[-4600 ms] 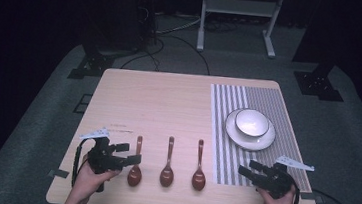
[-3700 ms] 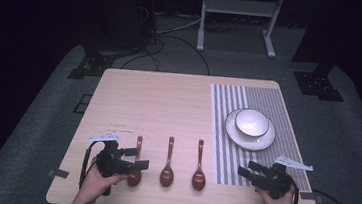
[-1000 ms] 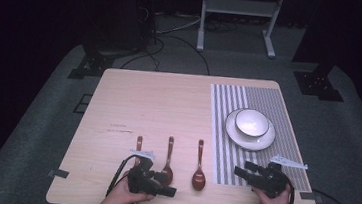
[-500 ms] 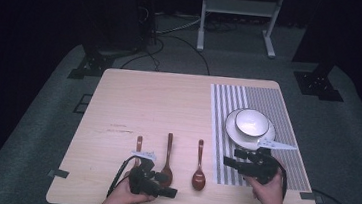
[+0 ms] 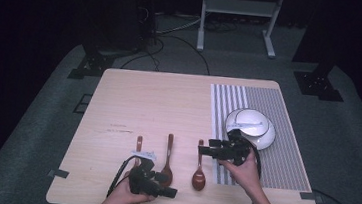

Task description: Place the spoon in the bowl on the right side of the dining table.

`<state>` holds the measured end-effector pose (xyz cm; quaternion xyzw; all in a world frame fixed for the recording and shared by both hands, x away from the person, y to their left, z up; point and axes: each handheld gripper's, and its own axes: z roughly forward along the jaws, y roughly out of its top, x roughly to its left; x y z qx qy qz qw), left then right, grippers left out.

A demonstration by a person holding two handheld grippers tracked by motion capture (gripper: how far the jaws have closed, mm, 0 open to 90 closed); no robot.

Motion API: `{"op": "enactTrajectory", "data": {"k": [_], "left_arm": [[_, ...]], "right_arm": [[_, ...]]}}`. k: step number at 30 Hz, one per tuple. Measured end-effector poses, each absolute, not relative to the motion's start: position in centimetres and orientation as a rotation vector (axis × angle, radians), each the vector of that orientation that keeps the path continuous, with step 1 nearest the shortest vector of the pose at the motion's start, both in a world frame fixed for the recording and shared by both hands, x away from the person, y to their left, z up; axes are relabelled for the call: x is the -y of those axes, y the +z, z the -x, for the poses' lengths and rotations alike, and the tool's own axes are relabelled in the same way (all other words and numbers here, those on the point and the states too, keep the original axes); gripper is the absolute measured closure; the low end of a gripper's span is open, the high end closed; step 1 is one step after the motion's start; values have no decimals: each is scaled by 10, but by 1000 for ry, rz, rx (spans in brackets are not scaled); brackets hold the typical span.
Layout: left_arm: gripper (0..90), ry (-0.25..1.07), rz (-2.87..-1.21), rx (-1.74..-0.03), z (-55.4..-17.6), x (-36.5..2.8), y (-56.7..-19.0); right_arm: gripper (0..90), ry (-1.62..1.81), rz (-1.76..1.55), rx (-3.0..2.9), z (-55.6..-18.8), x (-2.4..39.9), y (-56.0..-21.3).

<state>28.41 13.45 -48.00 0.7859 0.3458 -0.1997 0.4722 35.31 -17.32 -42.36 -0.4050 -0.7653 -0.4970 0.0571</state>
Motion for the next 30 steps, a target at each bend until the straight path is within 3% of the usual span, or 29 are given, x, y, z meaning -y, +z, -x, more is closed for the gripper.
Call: {"op": "enactTrajectory", "data": {"k": [30], "left_arm": [[0,-491,-1926,-843,-285,-135,-480]], "right_arm": [[273,-1264,1183,2347,-411,75,-450]]}}
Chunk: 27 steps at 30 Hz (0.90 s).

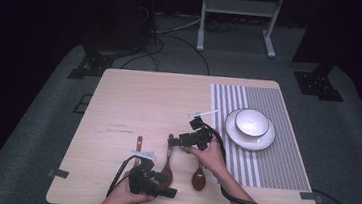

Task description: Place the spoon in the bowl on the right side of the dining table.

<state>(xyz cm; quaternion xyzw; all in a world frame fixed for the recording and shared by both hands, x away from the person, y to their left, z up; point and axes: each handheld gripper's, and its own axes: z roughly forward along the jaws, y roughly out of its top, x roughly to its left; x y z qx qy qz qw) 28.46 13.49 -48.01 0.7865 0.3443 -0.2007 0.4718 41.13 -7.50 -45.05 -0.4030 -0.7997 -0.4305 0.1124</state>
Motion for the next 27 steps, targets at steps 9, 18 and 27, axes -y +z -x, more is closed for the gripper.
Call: {"op": "enactTrajectory", "data": {"k": [9,18,27], "left_arm": [[0,-490,-1929,-843,-284,-135,-480],[0,-488,-1932,-842,-284,-135,-480],[0,-477,-1941,-845,-284,-135,-479]], "right_arm": [[327,-1218,1196,2354,-418,63,-461],[532,-1173,1227,2338,-424,53,-470],[681,-1185,1247,2264,-426,56,-471]]}}
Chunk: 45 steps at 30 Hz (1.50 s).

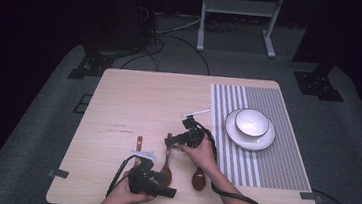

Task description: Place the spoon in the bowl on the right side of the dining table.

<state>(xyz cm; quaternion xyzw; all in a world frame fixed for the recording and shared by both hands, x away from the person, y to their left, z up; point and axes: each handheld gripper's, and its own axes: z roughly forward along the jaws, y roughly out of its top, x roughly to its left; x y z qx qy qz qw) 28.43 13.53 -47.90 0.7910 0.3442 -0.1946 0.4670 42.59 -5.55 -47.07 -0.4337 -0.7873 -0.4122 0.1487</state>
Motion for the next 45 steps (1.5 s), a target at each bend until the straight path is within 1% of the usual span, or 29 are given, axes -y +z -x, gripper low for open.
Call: {"op": "enactTrajectory", "data": {"k": [8,10,12,20,33,45], "left_arm": [[0,-474,-1955,-842,-285,-135,-478],[0,-470,-1953,-841,-285,-135,-477],[0,-461,-1944,-840,-285,-137,-475],[0,-427,-1896,-834,-286,-148,-465],[0,-382,-1843,-864,-291,-166,-457],[0,-368,-1829,-878,-292,-170,-456]], "right_arm": [[727,-1235,1260,2166,-424,61,-469],[755,-1240,1261,2147,-424,62,-469],[783,-1250,1255,2117,-424,63,-468],[832,-1292,1233,1998,-422,73,-462],[833,-1391,1258,1963,-418,103,-435],[832,-1466,1330,1908,-421,136,-417]]}}
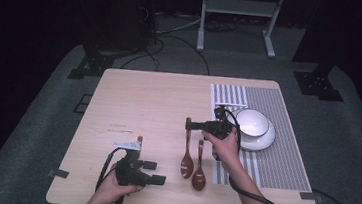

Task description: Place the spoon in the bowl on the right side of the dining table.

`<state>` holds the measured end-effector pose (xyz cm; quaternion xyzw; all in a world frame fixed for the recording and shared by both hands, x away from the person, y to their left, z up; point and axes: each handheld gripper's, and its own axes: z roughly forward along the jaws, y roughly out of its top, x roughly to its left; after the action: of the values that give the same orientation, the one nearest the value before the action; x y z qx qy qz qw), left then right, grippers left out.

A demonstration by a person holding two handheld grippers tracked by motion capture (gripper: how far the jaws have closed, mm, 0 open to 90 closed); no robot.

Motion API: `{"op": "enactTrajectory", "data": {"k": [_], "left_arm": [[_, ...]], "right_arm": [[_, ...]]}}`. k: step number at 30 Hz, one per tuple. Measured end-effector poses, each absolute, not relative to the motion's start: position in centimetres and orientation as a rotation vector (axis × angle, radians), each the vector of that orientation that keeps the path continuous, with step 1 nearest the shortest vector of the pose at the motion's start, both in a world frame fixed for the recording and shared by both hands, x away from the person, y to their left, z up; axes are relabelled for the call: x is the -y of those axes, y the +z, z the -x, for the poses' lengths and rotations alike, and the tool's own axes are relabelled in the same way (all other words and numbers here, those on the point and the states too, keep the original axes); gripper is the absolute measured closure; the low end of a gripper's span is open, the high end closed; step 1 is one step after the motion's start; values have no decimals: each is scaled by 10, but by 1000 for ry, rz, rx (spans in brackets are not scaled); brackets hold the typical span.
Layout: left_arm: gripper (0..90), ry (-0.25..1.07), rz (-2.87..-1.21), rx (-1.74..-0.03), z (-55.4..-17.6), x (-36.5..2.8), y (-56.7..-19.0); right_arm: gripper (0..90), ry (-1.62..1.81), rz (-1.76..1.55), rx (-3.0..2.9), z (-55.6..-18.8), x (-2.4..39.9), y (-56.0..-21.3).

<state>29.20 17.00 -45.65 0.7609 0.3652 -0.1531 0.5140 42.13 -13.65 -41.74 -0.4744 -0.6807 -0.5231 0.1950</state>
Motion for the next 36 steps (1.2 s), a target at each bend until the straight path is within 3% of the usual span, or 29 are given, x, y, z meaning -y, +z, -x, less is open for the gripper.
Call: {"op": "enactTrajectory", "data": {"k": [36], "left_arm": [[0,-360,-1813,-884,-294,-171,-454]], "right_arm": [[831,-1604,1535,1829,-434,213,-380]]}}
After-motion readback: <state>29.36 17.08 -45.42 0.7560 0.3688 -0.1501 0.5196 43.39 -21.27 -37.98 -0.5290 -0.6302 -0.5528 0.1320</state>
